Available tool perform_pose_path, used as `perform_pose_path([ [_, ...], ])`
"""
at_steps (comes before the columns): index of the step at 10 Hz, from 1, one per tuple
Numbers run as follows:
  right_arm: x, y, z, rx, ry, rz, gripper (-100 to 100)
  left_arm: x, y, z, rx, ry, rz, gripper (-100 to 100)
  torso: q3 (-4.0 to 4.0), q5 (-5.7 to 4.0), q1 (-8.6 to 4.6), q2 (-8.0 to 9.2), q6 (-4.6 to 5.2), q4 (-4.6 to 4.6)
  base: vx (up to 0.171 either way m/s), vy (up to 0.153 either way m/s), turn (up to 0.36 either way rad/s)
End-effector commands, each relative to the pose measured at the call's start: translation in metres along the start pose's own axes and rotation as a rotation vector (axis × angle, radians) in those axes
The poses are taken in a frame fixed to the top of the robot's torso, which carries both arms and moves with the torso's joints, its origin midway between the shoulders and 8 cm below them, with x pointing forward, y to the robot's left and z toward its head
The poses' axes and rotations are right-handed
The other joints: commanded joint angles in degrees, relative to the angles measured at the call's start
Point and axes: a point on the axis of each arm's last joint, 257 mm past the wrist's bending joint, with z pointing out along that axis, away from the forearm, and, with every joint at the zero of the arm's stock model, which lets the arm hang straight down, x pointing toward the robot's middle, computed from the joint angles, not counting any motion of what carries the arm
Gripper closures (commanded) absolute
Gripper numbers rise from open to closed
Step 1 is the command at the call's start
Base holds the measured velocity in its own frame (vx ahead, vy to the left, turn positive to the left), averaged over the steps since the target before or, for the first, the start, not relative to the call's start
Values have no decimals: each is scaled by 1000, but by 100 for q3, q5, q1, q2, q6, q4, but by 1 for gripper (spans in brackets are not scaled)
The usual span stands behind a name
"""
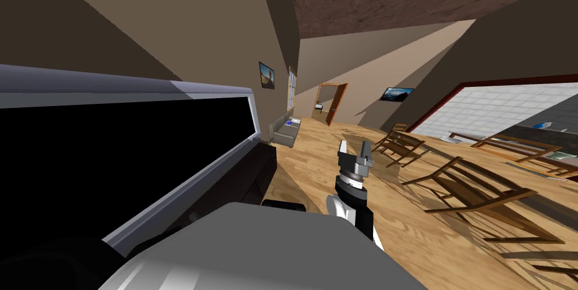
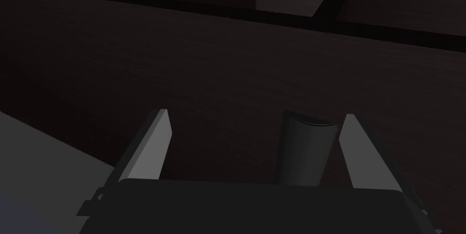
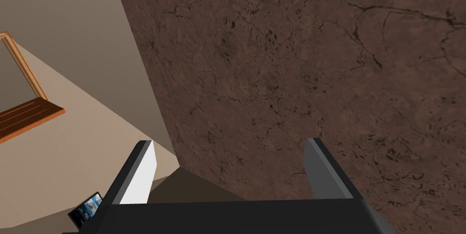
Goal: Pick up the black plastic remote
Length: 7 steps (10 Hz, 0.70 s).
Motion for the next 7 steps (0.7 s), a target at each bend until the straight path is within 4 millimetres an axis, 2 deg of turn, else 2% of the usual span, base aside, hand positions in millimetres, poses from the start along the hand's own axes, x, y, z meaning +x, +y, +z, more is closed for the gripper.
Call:
perform_pose_path([
  [1,0,0,0,0,0,0,0,-5,31,-4,-71,7,-14,-100,0,0,0,0,0,0,50,35,-187],
  [2,0,0,0,0,0,0,0,-5,31,-4,-71,7,-14,-100,-1,-1,-3,-2,3,0,35,29,-93],
  [5,0,0,0,0,0,0,0,-10,89,-15,-222,23,-49,-100,-2,0,2,-5,2,-1,54,49,-216],
  [7,0,0,0,0,0,0,0,-12,117,-22,-295,31,-69,-100,-7,2,7,-11,0,-2,72,62,-173],
])
